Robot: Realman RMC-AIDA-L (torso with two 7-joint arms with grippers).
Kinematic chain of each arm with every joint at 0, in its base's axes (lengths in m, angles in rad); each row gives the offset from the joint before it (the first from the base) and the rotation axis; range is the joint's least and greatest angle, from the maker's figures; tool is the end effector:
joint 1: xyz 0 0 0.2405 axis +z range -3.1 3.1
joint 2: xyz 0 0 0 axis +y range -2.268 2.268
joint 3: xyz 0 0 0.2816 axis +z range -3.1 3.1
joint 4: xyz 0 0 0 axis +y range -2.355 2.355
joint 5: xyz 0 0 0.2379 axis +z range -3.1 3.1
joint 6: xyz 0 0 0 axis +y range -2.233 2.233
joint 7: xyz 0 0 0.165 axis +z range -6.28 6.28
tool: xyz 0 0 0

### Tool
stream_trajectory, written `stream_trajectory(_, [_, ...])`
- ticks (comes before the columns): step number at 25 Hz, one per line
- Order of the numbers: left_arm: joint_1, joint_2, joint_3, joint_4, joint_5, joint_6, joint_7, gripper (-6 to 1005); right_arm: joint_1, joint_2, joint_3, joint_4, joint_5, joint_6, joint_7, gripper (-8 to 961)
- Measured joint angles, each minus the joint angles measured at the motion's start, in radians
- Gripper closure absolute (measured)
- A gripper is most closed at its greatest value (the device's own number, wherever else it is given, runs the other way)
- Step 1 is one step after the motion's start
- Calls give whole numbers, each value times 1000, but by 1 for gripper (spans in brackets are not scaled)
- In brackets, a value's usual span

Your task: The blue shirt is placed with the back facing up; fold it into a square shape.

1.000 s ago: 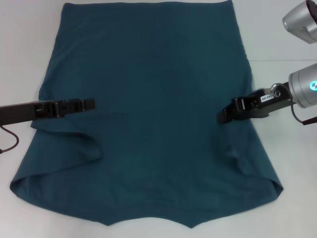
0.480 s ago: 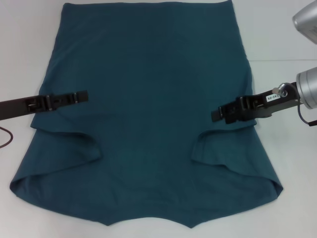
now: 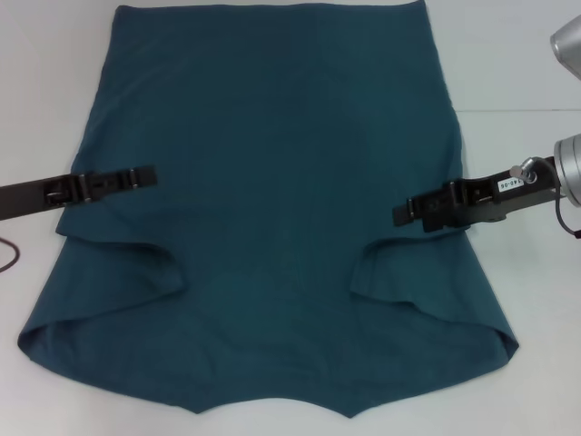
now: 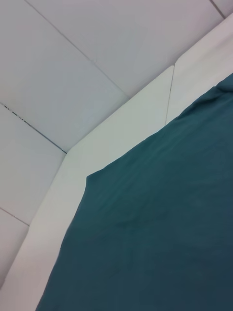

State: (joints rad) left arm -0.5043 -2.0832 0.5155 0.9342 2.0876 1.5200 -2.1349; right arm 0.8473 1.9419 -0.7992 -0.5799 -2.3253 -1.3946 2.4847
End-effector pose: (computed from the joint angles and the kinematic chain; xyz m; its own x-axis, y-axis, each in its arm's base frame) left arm -0.3063 0.3956 0.0505 0.3476 0.6918 0.6329 0.9017 -0.4317 -0.0233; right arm 0.2472 0.4620 -0.0092 0.3256 -0.9171 -0.2301 -0.9455 -0.3175 -0.0722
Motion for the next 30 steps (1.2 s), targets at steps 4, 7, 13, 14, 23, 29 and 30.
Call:
stream_trajectory(4, [28,29,0,-1,3,7,-130,371,-13,1,1,-6,37,-14,-7,268])
stream_trajectory(7, [64,64,7,-8,11,39,-255,371,-22,-4,2,-11,49,-17,-2,269])
stream_trajectory(13, [129,86,-1,-11,30,88,-380,371,-28,-12,28,-13,49,-25,-3,272])
stream_trajectory(14, [139,86,-2,-12,32,87,-387,371,-28,-13,34,-15,49,-27,-5,272])
stream_trajectory(23, [185,95,-31,-32,97,48,-399,371,-30,-15,46,-15,49,-35,-18,273])
stream_trajectory(29, [185,96,-51,-57,162,18,-399,371,-37,-22,46,-15,49,-35,-19,272])
stream_trajectory(30, [186,96,-51,-58,165,14,-399,371,-39,-22,47,-15,49,-35,-19,272])
